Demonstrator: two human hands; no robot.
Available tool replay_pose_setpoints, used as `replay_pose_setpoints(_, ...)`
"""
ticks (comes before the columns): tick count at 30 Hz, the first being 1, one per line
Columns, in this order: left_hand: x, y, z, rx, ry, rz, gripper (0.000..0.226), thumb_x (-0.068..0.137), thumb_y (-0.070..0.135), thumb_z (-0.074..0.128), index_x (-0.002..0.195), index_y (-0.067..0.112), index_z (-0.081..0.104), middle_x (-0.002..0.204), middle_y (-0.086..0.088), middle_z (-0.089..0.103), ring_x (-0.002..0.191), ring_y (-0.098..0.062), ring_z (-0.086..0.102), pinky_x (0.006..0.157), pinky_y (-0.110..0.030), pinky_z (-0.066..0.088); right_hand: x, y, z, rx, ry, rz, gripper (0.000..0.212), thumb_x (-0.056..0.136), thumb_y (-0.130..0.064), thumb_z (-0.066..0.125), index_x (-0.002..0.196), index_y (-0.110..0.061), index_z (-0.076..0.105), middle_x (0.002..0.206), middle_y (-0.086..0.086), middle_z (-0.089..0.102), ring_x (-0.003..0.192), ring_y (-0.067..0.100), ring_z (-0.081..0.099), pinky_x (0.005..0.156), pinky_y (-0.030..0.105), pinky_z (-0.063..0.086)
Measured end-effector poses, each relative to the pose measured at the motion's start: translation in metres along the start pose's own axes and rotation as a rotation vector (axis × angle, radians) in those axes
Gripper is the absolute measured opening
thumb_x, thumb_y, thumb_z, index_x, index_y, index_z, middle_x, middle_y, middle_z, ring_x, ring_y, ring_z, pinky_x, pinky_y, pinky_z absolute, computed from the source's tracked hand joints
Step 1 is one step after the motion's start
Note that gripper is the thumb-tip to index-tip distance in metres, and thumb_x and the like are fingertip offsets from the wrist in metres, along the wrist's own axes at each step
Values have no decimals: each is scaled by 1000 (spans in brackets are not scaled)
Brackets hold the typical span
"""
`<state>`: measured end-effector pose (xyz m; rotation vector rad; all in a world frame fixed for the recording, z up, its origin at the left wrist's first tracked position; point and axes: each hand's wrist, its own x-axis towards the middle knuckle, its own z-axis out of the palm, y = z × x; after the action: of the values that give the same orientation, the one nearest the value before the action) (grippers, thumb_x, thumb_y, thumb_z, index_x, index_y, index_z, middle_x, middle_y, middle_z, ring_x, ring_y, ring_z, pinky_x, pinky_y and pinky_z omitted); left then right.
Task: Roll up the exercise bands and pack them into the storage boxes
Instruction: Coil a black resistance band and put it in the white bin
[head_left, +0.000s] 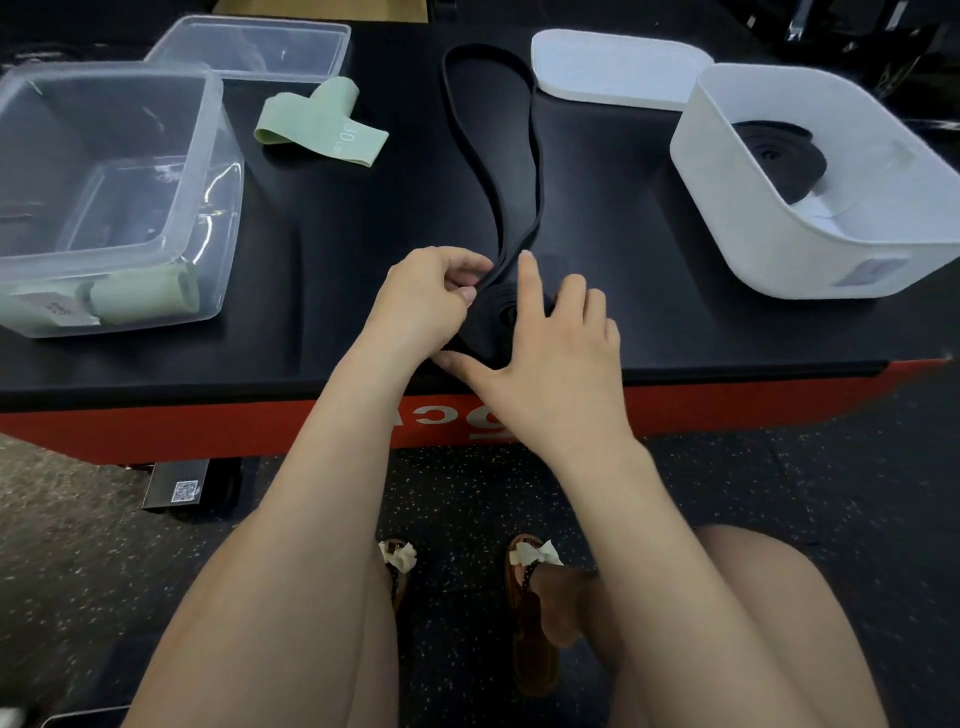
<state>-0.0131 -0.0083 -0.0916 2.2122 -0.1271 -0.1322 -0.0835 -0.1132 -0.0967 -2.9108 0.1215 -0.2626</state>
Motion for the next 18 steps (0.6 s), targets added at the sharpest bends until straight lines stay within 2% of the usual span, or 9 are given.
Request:
replay_pose_setpoints(3, 0, -1, -1, -3, -11, 2, 36, 92, 4, 50, 119, 25, 62, 103, 9, 59, 95, -6, 54, 94, -24, 44, 4, 5, 3, 22, 46, -10, 91, 81, -70, 47, 148, -15, 18, 137, 12, 34, 124, 26, 33, 100, 36, 31)
replay_pose_setpoints(6, 1, 1, 0, 23, -2, 3, 39, 91, 4, 49, 122, 25, 60, 102, 8, 56, 99, -9, 54, 94, -26, 44, 12, 12, 1, 59, 10, -91, 84, 84, -60, 51, 147, -12, 21, 136, 11, 34, 122, 27, 32, 100, 36, 30)
replay_pose_setpoints(9, 1, 3, -1, 52, 14, -8, 36, 89, 8, 53, 118, 26, 62, 99, 8, 58, 101, -11, 56, 90, -25, 44, 20, 22, -4, 88, -80, -162, 81, 86, -55, 53, 147, -13, 20, 135, 8, 33, 124, 25, 30, 103, 36, 27)
replay_pose_setpoints(13, -1, 4, -4, 10, 55, -24, 17, 89, 17, 55, 100, 23, 67, 92, 6, 62, 94, -11, 57, 84, -25, 45, 27, 31, -12, 183, -219, -208, 78, 86, -47, 59, 148, -17, 22, 142, 3, 30, 131, 21, 24, 108, 34, 23)
replay_pose_setpoints(15, -2, 4, -5, 7, 82, -31, 13, 90, 19, 55, 93, 18, 67, 89, 2, 63, 90, -13, 58, 76, -23, 44, 29, 35, -16, 263, -283, -227, 76, 86, -41, 63, 147, -18, 25, 145, -1, 29, 135, 17, 22, 108, 29, 22)
replay_pose_setpoints(18, -2, 3, -6, 9, 97, -41, 14, 90, 20, 55, 94, 13, 66, 95, -1, 65, 86, -12, 56, 68, -20, 41, 32, 42, -20, 376, -348, -257, 70, 85, -33, 67, 144, -23, 31, 147, -8, 29, 136, 10, 24, 108, 22, 22)
